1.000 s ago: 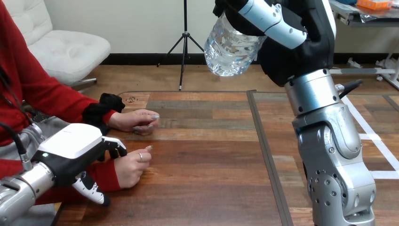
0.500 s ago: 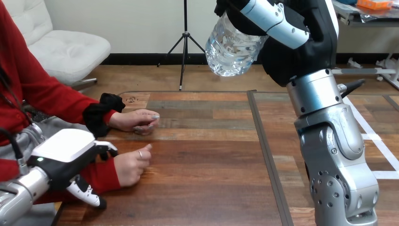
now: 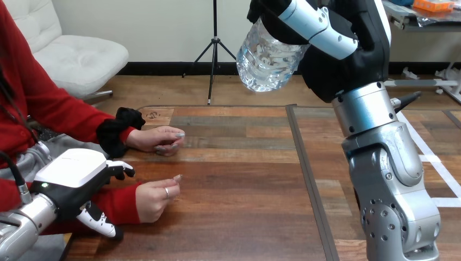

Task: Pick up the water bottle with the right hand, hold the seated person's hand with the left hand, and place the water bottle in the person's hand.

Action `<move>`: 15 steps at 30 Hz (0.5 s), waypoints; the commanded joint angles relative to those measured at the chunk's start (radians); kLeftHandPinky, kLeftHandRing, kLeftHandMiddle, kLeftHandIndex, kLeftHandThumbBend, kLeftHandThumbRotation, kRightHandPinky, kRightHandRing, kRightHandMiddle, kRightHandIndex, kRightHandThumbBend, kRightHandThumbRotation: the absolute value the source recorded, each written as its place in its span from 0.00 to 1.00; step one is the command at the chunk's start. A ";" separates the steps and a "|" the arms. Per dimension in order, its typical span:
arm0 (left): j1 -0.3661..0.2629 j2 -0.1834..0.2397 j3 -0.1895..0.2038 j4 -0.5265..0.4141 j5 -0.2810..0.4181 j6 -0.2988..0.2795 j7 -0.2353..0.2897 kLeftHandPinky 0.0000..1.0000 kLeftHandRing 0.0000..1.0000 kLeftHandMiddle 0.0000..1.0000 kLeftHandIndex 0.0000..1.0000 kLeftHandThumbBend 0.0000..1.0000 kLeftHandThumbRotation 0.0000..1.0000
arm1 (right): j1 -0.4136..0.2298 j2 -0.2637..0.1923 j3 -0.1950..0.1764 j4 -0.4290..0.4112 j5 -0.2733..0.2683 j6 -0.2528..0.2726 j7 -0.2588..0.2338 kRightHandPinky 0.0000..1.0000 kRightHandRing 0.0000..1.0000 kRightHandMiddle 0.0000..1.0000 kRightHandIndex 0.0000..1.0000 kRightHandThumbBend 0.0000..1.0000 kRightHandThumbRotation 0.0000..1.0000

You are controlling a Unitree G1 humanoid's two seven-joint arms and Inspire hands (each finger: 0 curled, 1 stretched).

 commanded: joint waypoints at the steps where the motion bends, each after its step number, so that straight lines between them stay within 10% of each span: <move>1: -0.030 -0.023 -0.035 0.054 0.027 0.038 0.022 0.66 0.72 0.78 0.80 1.00 0.26 | -0.031 -0.005 -0.016 -0.042 0.010 -0.016 -0.001 0.25 0.31 0.39 0.41 0.73 0.00; 15: -0.042 -0.033 -0.055 0.078 0.025 0.069 0.041 0.66 0.73 0.79 0.82 1.00 0.28 | -0.026 -0.007 -0.013 -0.035 0.033 -0.013 0.010 0.25 0.31 0.40 0.40 0.73 0.00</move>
